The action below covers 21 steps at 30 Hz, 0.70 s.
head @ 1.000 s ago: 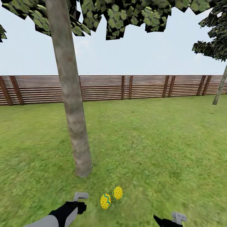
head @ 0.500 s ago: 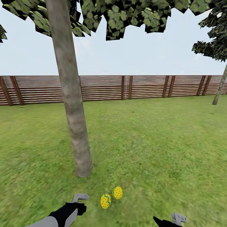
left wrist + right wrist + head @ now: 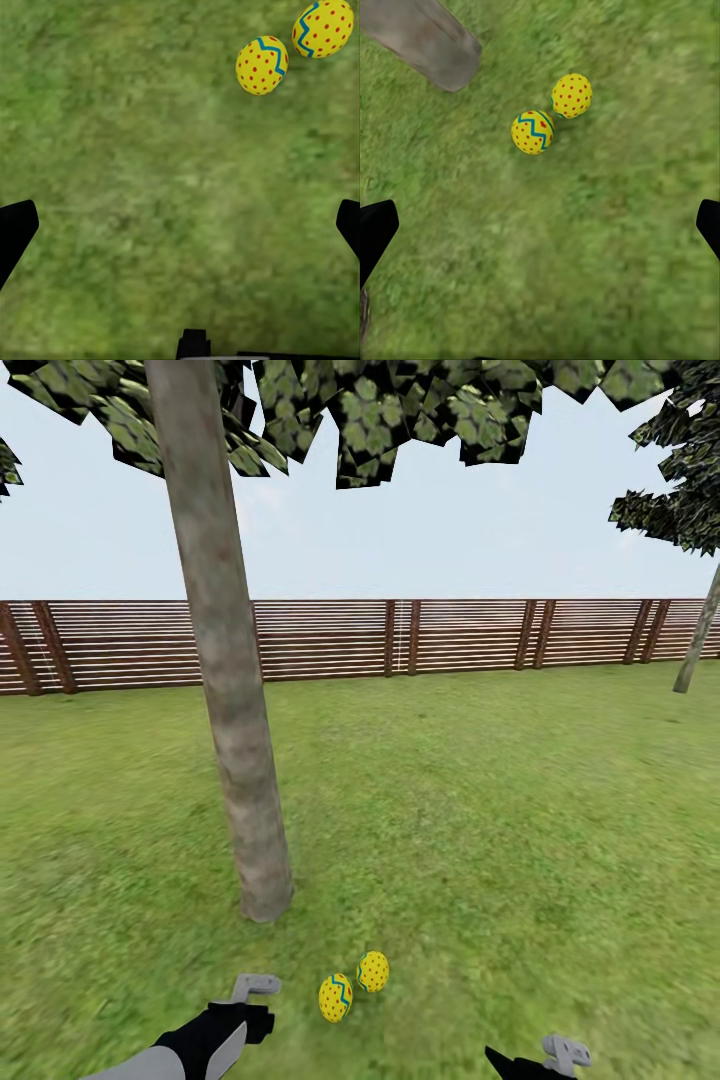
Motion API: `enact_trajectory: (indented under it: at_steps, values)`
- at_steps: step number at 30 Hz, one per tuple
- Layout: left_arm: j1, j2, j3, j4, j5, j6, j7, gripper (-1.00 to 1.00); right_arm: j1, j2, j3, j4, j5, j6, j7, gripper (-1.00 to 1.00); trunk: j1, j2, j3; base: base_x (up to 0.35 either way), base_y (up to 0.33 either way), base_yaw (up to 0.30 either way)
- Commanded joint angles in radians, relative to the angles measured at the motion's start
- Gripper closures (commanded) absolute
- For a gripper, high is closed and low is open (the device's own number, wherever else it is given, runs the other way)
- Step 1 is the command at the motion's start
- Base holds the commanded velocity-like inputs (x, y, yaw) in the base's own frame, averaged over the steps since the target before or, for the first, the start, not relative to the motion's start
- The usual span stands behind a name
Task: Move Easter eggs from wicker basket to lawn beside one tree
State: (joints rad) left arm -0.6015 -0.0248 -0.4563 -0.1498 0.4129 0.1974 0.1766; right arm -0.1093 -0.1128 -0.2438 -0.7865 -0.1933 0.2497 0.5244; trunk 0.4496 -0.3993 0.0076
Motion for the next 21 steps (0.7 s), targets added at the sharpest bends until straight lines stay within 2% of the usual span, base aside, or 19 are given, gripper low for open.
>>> enact_trajectory:
  at_steps: [1, 7, 21]
  values:
    - [0.0, 0.0, -0.009, -0.002, 0.009, 0.005, 0.006, -1.0, 0.0, 0.0, -0.002, 0.0, -0.01, 0.01, 0.003, -1.0, 0.0, -0.001, 0.0, 0.0, 0.0, 0.028]
    - [0.0, 0.0, -0.009, -0.002, 0.009, 0.005, 0.006, -1.0, -0.001, 0.001, 0.0, 0.008, -0.009, 0.01, 0.003, -1.0, 0.0, -0.001, 0.0, 0.0, 0.0, 0.144]
    - [0.001, 0.0, -0.009, -0.002, 0.009, 0.004, 0.006, -1.0, -0.001, 0.001, 0.004, 0.038, -0.008, 0.01, 0.001, -1.0, 0.0, -0.001, 0.0, 0.0, 0.0, 0.267]
